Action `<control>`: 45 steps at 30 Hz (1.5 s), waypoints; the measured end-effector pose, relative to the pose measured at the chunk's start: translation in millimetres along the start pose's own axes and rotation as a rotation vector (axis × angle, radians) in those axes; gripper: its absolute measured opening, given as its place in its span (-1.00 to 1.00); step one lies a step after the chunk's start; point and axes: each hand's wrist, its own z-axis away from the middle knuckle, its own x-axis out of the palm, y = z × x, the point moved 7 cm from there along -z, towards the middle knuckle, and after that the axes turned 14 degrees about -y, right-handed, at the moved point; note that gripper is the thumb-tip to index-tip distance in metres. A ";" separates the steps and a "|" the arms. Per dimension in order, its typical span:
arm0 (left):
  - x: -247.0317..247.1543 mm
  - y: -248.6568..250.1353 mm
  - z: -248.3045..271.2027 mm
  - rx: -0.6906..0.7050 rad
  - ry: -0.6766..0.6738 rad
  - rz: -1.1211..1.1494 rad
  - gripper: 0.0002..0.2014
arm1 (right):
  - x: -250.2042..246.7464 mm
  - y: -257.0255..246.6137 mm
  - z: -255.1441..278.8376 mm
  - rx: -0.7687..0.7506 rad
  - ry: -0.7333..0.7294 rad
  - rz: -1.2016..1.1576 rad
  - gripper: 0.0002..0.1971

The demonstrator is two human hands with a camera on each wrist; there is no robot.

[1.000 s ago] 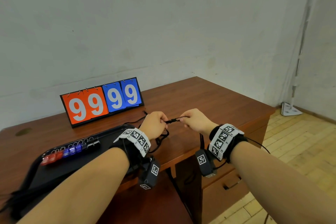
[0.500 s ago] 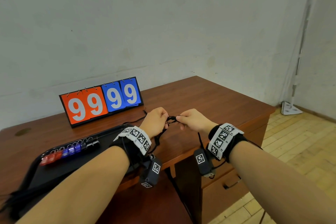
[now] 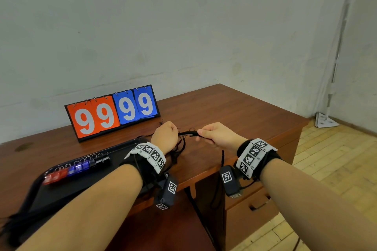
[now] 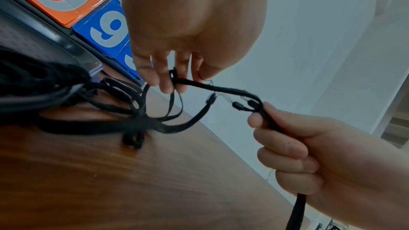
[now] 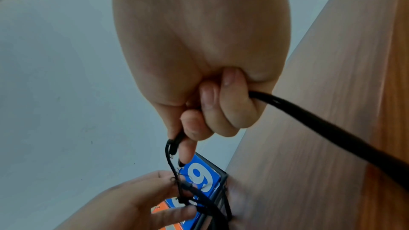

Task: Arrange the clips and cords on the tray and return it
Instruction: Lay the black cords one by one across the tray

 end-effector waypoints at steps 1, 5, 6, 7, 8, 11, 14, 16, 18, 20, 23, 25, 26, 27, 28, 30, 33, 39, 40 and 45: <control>0.6 1.0 0.1 0.004 -0.014 0.003 -0.84 | -0.3 0.6 0.3 0.008 0.002 -0.006 -0.62; 3.1 11.8 1.5 0.065 -0.059 -0.043 -0.54 | -0.2 1.8 -1.1 0.025 0.008 -0.015 -0.61; 3.9 17.7 2.0 0.111 -0.084 -0.033 -0.58 | -0.6 1.9 -1.7 0.029 0.016 -0.011 -0.60; 6.5 23.5 2.2 0.165 -0.122 -0.011 -0.65 | -0.9 2.2 -2.2 0.033 0.022 -0.006 -0.60; 10.5 28.4 3.1 0.198 -0.174 0.011 -0.74 | -0.9 2.0 -2.2 0.037 0.027 -0.004 -0.60; 15.8 34.4 5.7 0.271 -0.219 0.038 -0.83 | -0.4 2.4 -2.4 0.048 0.030 -0.036 -0.61; 16.5 31.4 6.0 0.276 -0.197 0.103 -0.86 | -1.0 5.0 -1.1 0.064 0.033 -0.067 -0.57; 15.0 27.6 3.9 0.257 -0.173 0.140 -0.86 | -2.0 6.7 -0.5 0.072 0.037 -0.079 -0.55; 10.4 25.0 3.2 0.224 -0.134 0.156 -0.85 | -2.5 7.0 0.0 0.071 0.037 -0.086 -0.54; 4.9 23.6 2.6 0.205 -0.089 0.145 -0.86 | -2.7 8.6 -1.1 0.086 0.032 -0.101 -0.55; -0.5 24.2 2.3 0.212 -0.055 0.108 -0.86 | -2.8 7.8 -3.0 0.086 0.026 -0.053 -0.60; -3.1 24.6 2.0 0.204 -0.043 0.085 -0.85 | -2.5 1.8 -2.7 0.042 0.043 0.035 -0.73; -3.6 25.4 2.0 0.203 -0.040 0.061 -0.84 | -0.9 -1.9 -2.5 0.012 0.050 0.042 -0.79; -3.8 26.4 1.8 0.207 -0.042 0.045 -0.83 | 0.1 -4.4 -3.5 -0.019 0.058 0.037 -0.79; -3.9 28.6 2.5 0.215 -0.049 0.050 -0.82 | 1.1 -7.0 -4.7 -0.047 0.069 0.033 -0.78; -3.6 32.6 3.7 0.238 -0.070 0.117 -0.82 | 2.1 -9.0 -9.3 -0.070 0.083 0.067 -0.84; -9.5 34.1 6.3 0.234 -0.031 0.218 -0.83 | 2.6 -4.3 -17.2 -0.031 0.093 0.160 -0.82; -32.6 15.7 1.8 0.147 0.142 0.289 -0.82 | -1.3 17.7 -21.7 0.098 0.110 0.243 -0.81; -36.2 9.9 0.7 0.131 0.181 0.289 -0.82 | -4.7 21.6 -20.4 0.122 0.133 0.247 -0.82; -31.5 -18.0 -6.3 0.019 0.179 0.259 -0.84 | -20.7 17.3 -7.6 0.072 0.240 0.124 -0.77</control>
